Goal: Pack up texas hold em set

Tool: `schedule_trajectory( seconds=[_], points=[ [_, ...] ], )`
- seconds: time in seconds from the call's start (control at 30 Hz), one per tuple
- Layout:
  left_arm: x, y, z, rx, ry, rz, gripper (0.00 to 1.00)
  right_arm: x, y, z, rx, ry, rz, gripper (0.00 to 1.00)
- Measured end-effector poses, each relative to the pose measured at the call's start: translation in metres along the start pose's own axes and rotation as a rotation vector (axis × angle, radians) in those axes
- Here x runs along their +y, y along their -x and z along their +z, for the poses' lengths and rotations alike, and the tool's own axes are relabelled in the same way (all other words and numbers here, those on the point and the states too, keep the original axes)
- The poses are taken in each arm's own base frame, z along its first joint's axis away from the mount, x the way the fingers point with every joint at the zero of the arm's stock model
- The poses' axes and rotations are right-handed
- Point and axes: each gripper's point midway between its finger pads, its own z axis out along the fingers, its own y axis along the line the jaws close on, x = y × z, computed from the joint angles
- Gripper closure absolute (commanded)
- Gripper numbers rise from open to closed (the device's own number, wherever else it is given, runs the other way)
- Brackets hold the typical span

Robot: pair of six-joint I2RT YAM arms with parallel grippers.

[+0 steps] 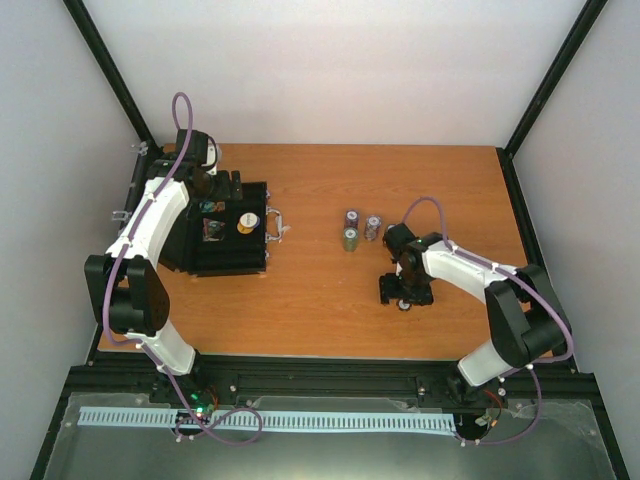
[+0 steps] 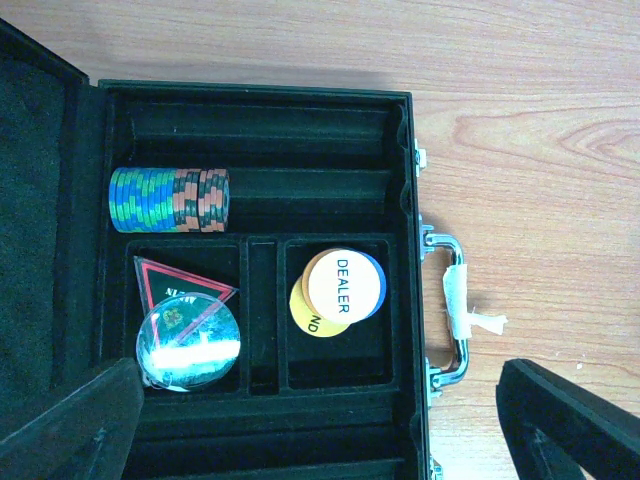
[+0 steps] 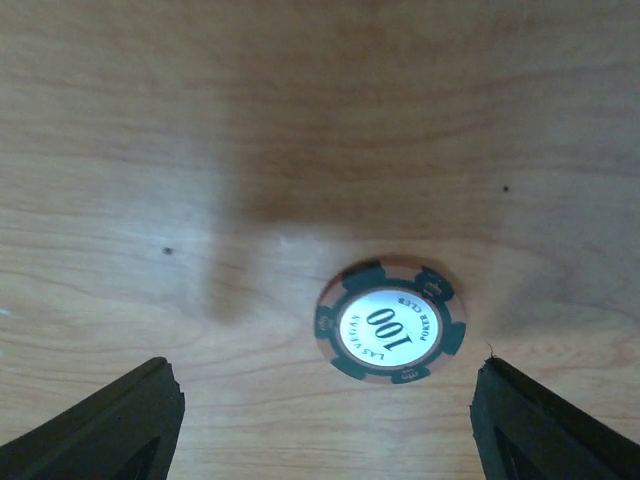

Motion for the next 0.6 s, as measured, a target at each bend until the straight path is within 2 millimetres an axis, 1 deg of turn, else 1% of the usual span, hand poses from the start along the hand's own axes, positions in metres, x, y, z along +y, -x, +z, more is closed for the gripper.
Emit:
schedule_trajectory(
  seconds=[0.13, 0.2, 0.3, 0.4, 0.6],
  points=[
    [0.0, 0.0, 0.0, 0.0, 0.0, 0.0, 0.0, -0.008, -0.014, 0.016, 0.055, -0.028, 0.006, 0.21],
    [0.0, 0.0, 0.0, 0.0, 0.0, 0.0, 0.0, -0.011, -0.016, 0.021, 0.068, -0.043, 0.007, 0.22],
    [0.0, 0.0, 0.0, 0.0, 0.0, 0.0, 0.0, -0.012, -0.015, 0.021, 0.066, -0.049, 0.011, 0.23],
    [0.0, 0.0, 0.0, 0.0, 0.0, 0.0, 0.0, -0.014, -0.015, 0.022, 0.067, -0.059, 0.017, 0.28],
    [0.0, 0.0, 0.0, 0.0, 0.0, 0.0, 0.0, -0.016, -0.015, 0.023, 0.068, -0.073, 0.022, 0.3]
  ],
)
